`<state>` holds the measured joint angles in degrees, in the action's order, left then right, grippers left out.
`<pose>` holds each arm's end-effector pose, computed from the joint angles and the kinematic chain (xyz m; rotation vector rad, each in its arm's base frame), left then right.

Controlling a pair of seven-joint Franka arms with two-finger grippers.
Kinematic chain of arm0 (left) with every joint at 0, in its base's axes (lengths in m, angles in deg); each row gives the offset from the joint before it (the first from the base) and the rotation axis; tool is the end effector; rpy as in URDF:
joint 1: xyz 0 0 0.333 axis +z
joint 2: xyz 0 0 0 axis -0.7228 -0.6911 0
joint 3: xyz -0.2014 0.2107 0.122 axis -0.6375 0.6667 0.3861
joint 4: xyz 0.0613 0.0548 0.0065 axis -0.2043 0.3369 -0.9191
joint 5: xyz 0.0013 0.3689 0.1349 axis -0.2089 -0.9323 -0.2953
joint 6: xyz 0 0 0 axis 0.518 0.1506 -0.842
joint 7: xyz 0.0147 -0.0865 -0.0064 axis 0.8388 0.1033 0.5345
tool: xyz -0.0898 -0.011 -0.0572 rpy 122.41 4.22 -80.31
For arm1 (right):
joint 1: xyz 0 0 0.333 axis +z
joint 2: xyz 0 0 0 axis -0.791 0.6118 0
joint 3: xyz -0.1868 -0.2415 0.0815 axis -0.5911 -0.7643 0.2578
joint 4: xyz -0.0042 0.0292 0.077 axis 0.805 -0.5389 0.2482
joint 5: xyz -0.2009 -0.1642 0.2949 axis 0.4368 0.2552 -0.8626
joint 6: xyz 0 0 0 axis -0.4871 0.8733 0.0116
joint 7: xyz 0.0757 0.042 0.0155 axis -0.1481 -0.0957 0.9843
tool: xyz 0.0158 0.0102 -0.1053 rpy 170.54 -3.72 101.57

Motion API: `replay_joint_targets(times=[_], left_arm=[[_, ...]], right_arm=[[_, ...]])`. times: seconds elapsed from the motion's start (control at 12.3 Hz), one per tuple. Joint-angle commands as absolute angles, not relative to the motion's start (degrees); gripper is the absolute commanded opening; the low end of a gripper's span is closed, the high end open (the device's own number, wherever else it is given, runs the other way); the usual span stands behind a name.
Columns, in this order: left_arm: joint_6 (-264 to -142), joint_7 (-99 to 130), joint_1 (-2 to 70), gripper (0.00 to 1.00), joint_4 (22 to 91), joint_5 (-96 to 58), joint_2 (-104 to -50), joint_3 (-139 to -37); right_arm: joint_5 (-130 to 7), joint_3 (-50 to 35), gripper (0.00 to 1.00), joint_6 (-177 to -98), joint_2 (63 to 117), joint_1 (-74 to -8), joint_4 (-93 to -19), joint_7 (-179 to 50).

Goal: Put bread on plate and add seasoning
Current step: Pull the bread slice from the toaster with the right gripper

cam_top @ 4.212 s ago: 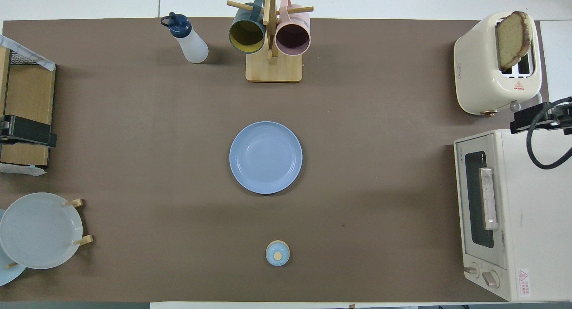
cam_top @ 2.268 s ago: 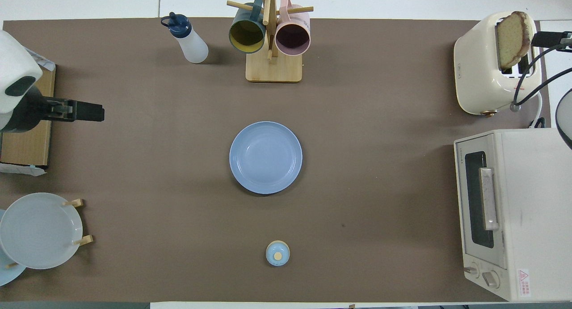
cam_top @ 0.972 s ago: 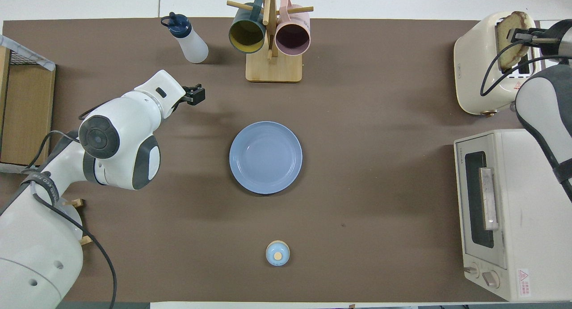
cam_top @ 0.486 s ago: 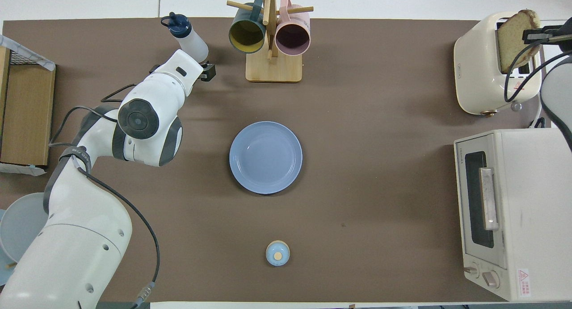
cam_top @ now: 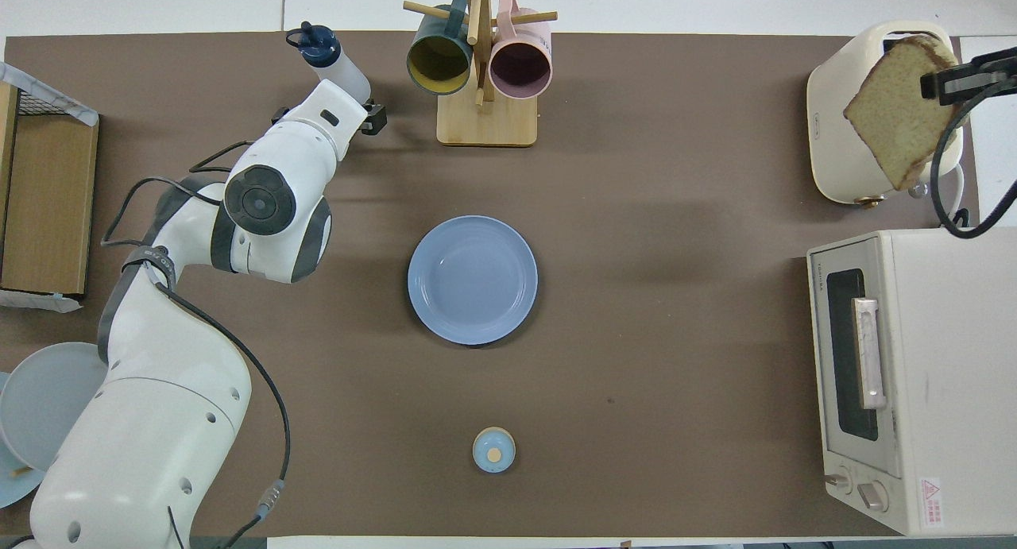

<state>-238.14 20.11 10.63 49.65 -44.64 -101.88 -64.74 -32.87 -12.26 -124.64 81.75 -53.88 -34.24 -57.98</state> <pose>0.6685 -0.2212 0.3078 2.9240 -0.0768 1.0493 0.6141 0.0123 0.6518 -3.0737 -0.4023 -0.4396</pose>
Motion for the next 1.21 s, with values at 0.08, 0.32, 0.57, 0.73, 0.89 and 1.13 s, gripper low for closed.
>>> replay_joint_targets(times=[0.08,0.32,0.57,0.73,0.89,1.13], left_arm=[[-239.03,21.57,10.43,1.00,46.98,-45.45,-104.28,-63.93],[-238.51,21.48,10.78,1.00,44.78,-45.54,-105.51,-63.93],[-238.16,21.40,11.22,1.00,43.28,-45.63,-106.40,-63.93],[-237.72,21.48,11.48,1.00,42.24,-45.45,-106.75,-63.93],[-237.54,21.74,11.83,1.00,41.18,-45.28,-108.14,-63.93],[-238.07,25.09,12.53,1.00,35.73,-45.36,-112.99,-63.14]], right_arm=[[-33.08,-11.28,0.00,-123.43,79.72,-46.77,-38.98,-68.60],[-33.43,-11.20,0.00,-126.14,76.83,-38.95,-45.11,-87.67],[-36.77,-11.20,0.00,-137.28,75.50,-32.62,-53.55,-98.15],[-36.77,-11.28,0.00,-146.24,79.08,-27.44,-54.89,-105.53],[-36.77,-11.20,0.00,-154.33,83.39,-25.13,-54.98,-109.25],[-36.77,-11.28,0.00,-161.64,87.36,-21.00,-56.38,-112.94]])
